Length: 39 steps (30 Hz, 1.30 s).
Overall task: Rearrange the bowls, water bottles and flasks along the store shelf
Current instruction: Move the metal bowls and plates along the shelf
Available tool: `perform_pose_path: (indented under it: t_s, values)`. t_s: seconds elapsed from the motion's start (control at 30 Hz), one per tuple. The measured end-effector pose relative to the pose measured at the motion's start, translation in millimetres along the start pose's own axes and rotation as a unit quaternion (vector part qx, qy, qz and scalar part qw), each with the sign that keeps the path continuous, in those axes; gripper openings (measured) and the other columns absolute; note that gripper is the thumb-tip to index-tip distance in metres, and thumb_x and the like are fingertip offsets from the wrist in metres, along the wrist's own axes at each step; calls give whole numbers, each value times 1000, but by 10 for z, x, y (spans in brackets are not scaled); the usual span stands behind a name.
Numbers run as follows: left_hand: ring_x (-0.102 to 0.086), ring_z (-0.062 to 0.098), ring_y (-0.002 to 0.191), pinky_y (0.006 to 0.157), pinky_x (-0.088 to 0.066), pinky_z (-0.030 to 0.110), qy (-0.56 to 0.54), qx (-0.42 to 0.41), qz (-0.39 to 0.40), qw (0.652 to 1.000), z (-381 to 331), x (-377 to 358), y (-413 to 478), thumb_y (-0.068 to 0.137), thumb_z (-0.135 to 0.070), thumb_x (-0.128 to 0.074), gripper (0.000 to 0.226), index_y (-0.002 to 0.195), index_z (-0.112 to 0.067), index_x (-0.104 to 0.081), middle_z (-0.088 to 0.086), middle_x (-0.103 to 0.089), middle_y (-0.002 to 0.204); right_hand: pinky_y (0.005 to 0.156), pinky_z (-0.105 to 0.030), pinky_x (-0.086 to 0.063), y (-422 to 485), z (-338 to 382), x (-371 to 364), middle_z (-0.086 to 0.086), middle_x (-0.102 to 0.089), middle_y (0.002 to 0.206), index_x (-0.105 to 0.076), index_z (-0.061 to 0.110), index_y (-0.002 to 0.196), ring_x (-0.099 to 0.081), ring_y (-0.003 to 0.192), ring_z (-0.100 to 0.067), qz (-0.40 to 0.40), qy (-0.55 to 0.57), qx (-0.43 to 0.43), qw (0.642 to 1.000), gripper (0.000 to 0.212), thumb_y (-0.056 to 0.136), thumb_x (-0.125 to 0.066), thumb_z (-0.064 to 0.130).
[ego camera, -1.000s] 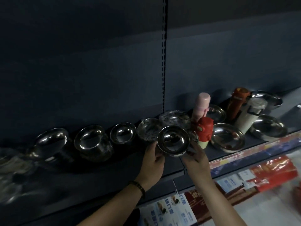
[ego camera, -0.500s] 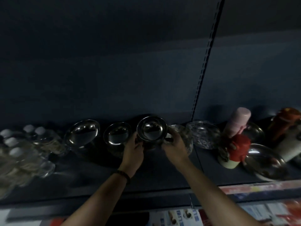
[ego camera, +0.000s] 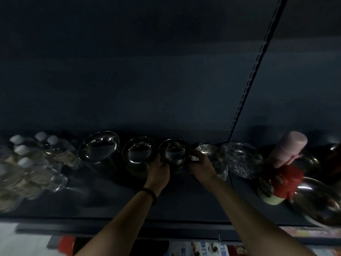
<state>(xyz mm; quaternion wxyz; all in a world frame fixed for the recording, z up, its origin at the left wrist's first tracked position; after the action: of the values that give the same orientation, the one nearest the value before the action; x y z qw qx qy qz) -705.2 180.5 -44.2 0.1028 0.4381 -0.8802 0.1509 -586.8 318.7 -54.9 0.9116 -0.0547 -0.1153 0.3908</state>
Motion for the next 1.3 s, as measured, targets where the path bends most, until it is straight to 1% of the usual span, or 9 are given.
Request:
perform_pose_path:
  t_s: [0.27,0.47,0.6,0.73,0.83,0.97,1.07,1.13,1.3]
  values:
    - [-62,22,125,110,-48,39,54,-10,-11,998,-88,-45,-82,94,4,-55,48,138,-16,-60,5,-70,130,76,-37,-51,41,-33,1,10,-77,97,-73,41,118,-68,90,-17,30,16,2,999,53,65,-70,34]
    - [-64,19,124,115,-50,49,29,-9,-3,1000,-57,-73,-101,89,3,-52,58,140,-23,-56,0,-70,127,83,-47,-63,1,-97,16,7,-80,107,-66,68,111,-76,100,-24,35,44,-25,998,67,61,-73,25]
    - [-65,12,127,115,-50,45,12,-51,18,998,110,-58,-137,87,-2,-52,76,146,-50,-46,-6,-71,131,72,-40,-61,-51,-168,3,-2,-78,116,-61,56,125,-76,93,-22,50,63,-16,997,73,72,-70,7]
    - [-63,10,133,119,-47,46,-2,-79,40,996,134,-36,-130,85,-9,-58,71,140,-53,-51,-8,-71,136,62,-35,-58,-35,-181,-36,0,-74,122,-55,42,140,-73,93,-21,63,89,-16,994,82,80,-73,-11]
    - [-63,8,132,116,-49,39,12,-86,50,995,181,-16,-129,90,-8,-60,63,142,-43,-52,-8,-71,136,64,-38,-60,-31,-152,-30,6,-72,121,-58,38,132,-75,98,-25,48,88,-42,994,73,70,-76,4]
    - [-70,13,120,105,-54,31,-55,-33,-18,998,168,-61,-105,96,-20,-66,34,130,-25,-63,-3,-76,127,65,-40,-63,63,-94,-7,-7,-79,111,-69,28,120,-79,93,-30,-45,77,-56,994,27,95,-73,32]
    - [-74,24,110,96,-60,41,-139,36,-96,985,137,-124,-26,100,-23,-67,15,108,-13,-73,6,-80,111,79,-51,-67,231,-195,-33,4,-82,100,-76,34,112,-80,95,-24,-129,10,-78,989,39,79,-75,53]
    - [-71,16,104,91,-54,36,-88,20,-121,989,106,-125,-9,103,-20,-64,12,102,-15,-75,1,-79,109,76,-51,-68,261,-257,-71,8,-82,95,-79,40,110,-80,90,-21,-137,3,-82,987,31,81,-79,49]
    - [-70,15,115,108,-52,39,-37,-29,-115,992,185,-156,-13,95,-6,-54,31,112,-22,-76,-8,-78,113,70,-48,-68,264,-280,-83,11,-82,93,-77,51,112,-81,86,-18,-137,-3,-75,988,38,74,-79,45]
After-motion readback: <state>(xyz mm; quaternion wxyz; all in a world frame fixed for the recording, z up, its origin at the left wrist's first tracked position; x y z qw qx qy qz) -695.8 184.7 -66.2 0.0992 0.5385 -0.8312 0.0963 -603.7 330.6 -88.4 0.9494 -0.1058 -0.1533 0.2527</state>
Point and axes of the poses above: each hand's wrist, its own y-axis towards the middle knuckle, its own x-axis out of the back of the hand, z = x × y, the point moved 3 cm from there along y, towards the middle knuckle
